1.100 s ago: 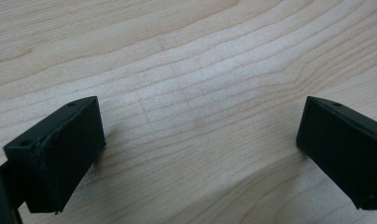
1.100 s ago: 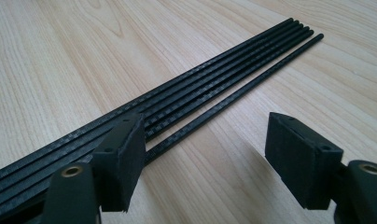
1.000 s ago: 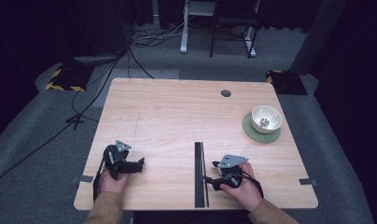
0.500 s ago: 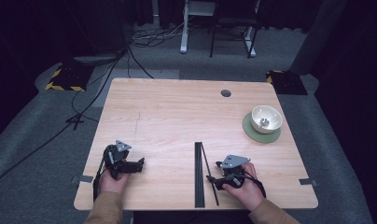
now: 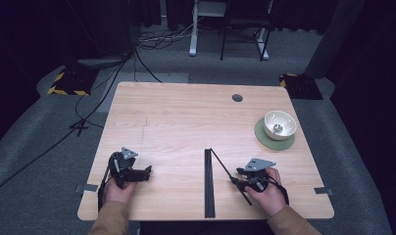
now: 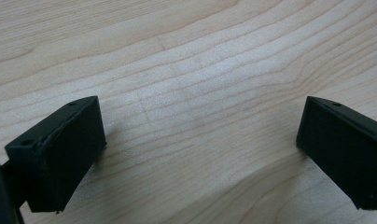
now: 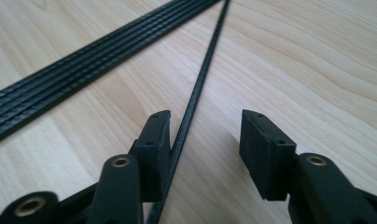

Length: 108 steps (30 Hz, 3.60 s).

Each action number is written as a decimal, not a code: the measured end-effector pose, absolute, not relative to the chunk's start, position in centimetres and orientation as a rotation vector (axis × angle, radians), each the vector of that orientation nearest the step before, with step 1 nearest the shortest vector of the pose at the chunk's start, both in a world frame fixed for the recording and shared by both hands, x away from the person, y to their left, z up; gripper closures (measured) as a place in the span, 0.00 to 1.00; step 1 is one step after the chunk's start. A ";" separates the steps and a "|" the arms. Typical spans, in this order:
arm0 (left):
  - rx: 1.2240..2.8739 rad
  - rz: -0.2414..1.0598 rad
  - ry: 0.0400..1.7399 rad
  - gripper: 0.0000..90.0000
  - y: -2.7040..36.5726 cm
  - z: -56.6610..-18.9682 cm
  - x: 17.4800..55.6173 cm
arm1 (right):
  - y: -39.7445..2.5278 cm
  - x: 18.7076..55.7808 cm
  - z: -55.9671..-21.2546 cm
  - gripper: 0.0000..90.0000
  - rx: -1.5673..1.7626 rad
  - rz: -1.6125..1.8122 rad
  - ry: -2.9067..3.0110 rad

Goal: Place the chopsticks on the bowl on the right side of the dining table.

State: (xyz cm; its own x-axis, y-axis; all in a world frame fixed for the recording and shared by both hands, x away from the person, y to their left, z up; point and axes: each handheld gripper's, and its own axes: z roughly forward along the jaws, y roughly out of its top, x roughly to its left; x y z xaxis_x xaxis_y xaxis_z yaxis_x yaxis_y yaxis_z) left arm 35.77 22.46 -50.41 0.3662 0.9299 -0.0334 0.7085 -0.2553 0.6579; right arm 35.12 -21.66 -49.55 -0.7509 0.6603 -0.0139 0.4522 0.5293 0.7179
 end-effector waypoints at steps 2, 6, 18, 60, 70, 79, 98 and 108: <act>2.046 0.493 1.412 0.02 22.5 -50.4 35.8 | -22.1 35.3 -49.5 0.65 0.950 1.035 2.487; 2.046 0.492 1.412 0.02 22.5 -50.4 35.8 | -22.7 35.4 -49.4 0.73 0.965 1.031 2.485; 2.046 0.493 1.412 0.02 22.5 -50.4 35.8 | -23.6 36.3 -49.2 0.96 1.008 1.007 2.462; 2.045 0.494 1.410 0.02 22.5 -50.4 35.7 | -29.9 37.7 -39.0 0.96 0.854 1.186 2.326; 2.062 0.476 1.361 0.03 23.1 -50.4 35.8 | -31.5 39.6 -36.6 0.96 0.864 1.215 2.273; 2.064 0.482 1.364 0.03 23.0 -50.4 35.8 | -33.3 41.8 -35.9 0.96 0.892 1.213 2.270; 2.064 0.484 1.362 0.04 23.0 -50.4 35.8 | -37.1 46.7 -38.7 0.96 1.015 1.112 2.247; 2.064 0.483 1.363 0.04 23.0 -50.4 35.8 | -38.0 47.9 -40.9 0.96 1.049 1.072 2.258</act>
State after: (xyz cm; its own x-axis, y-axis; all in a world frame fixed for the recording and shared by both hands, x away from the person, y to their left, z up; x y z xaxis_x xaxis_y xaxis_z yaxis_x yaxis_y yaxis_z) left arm 35.78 23.04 -50.40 0.4030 0.9147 -0.0303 0.6918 -0.2828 0.6644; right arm 47.88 -38.04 -40.92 -0.6228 0.7804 -0.0560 0.4496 0.4156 0.7906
